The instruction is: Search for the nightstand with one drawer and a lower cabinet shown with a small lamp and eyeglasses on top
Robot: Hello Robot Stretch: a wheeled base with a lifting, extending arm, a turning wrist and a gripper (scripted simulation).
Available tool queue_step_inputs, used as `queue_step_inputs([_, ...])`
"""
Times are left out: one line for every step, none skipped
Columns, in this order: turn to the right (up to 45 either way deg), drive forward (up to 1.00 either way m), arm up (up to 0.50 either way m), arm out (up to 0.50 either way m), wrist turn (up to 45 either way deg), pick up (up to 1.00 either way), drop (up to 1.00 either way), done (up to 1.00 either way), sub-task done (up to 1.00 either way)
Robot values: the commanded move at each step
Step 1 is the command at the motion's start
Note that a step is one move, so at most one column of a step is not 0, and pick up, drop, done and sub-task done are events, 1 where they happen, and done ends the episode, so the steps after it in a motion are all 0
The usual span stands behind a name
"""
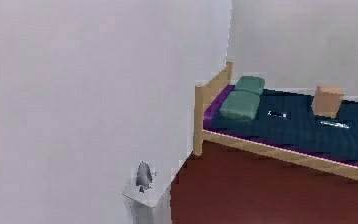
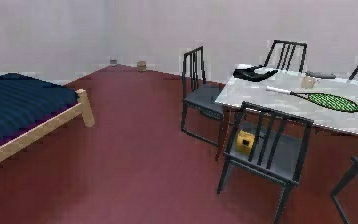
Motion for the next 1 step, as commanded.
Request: queue_step_inputs([-9.0, 0.00, 0.00, 0.00, 0.0, 0.00, 0.00, 0.00, 0.00])
